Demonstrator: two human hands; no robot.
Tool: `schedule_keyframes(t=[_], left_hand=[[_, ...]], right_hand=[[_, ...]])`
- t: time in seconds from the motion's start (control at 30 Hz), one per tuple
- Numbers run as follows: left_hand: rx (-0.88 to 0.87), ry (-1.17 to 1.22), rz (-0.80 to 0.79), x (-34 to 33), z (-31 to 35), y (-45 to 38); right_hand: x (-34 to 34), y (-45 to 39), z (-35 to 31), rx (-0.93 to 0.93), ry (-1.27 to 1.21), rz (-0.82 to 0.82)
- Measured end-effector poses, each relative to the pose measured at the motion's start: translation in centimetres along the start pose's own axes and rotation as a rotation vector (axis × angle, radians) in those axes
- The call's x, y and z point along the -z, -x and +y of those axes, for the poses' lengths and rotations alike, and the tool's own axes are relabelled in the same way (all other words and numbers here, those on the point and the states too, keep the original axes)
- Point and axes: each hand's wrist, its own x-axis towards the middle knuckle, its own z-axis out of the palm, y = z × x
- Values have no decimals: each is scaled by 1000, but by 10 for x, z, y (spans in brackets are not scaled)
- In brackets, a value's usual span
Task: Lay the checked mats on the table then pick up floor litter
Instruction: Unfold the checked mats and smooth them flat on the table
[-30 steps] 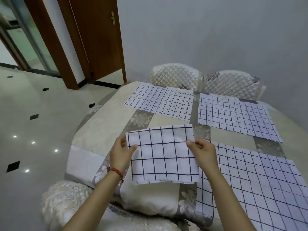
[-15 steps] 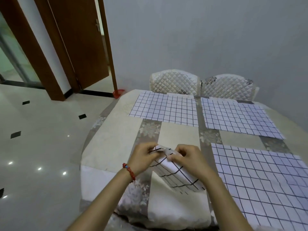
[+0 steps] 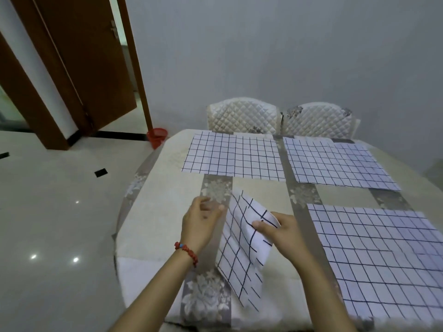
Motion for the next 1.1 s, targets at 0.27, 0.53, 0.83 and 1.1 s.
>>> schedule_keyframes(t=[0.27, 0.53, 0.83, 1.1], left_hand=[[300, 393, -259, -38, 13, 29], [271, 328, -140, -19, -1, 9], [-279, -269, 38, -16, -3, 0], [-448, -232, -395, -36, 32, -1]], right_hand=[[-20, -2, -5, 47, 20, -111], [10, 0, 4, 72, 9, 43], [31, 2, -12, 198, 289, 150], [31, 9, -25, 219, 211, 14]])
